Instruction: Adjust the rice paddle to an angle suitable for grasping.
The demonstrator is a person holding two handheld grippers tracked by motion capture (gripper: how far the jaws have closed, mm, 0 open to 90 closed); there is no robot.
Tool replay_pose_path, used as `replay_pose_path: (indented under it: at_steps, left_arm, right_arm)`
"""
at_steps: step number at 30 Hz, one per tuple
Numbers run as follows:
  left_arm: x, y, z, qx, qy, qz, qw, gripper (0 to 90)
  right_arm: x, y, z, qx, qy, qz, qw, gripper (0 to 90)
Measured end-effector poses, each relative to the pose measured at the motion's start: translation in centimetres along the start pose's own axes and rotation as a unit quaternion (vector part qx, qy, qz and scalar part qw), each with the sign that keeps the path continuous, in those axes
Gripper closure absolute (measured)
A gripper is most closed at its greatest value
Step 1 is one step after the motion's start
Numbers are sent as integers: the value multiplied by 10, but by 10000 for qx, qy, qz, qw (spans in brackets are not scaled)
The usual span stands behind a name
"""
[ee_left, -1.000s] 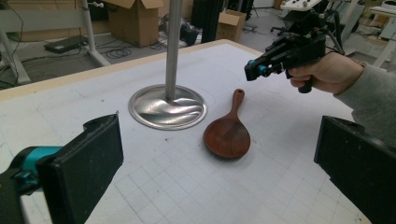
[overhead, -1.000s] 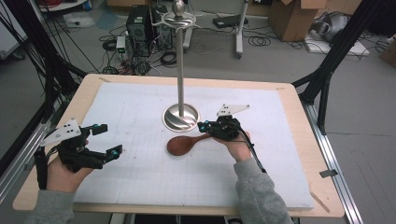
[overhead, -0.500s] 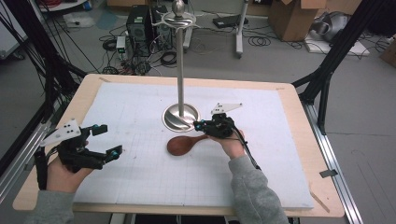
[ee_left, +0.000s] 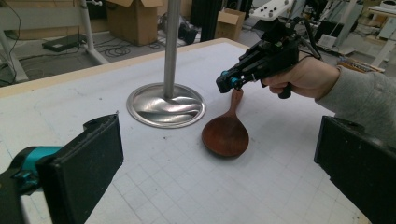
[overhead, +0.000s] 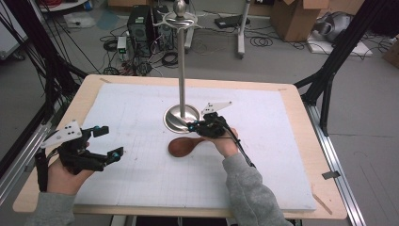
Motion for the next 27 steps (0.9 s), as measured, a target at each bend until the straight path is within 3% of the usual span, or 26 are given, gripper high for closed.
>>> replay_pose_path:
  at_steps: [3,10,23,27]
  left_arm:
    - [0,0,0,10,6,4,10000,17]
    - [3,0,-1,19,22,24,10000,17]
    - [7,0,-4,45,20,54,10000,17]
    - [8,0,-4,51,33,63,10000,17]
  right_arm:
    - [-4,-1,3,53,38,47,10000,892]
    - [-20,-6,12,120,-174,50,9998,892]
    - [-41,-9,14,191,-442,113,9988,892]
    - [-49,-11,18,163,-498,274,9982,892]
Point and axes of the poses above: each handheld gripper's, and its own axes: x roughly backward along the jaws, z roughly out of its top, y roughly to its right, the point moved 2 cm from there along -x, roughly forward along the jaws, and after that the axes turned 10 degrees about -y, right-handed, at the moved point
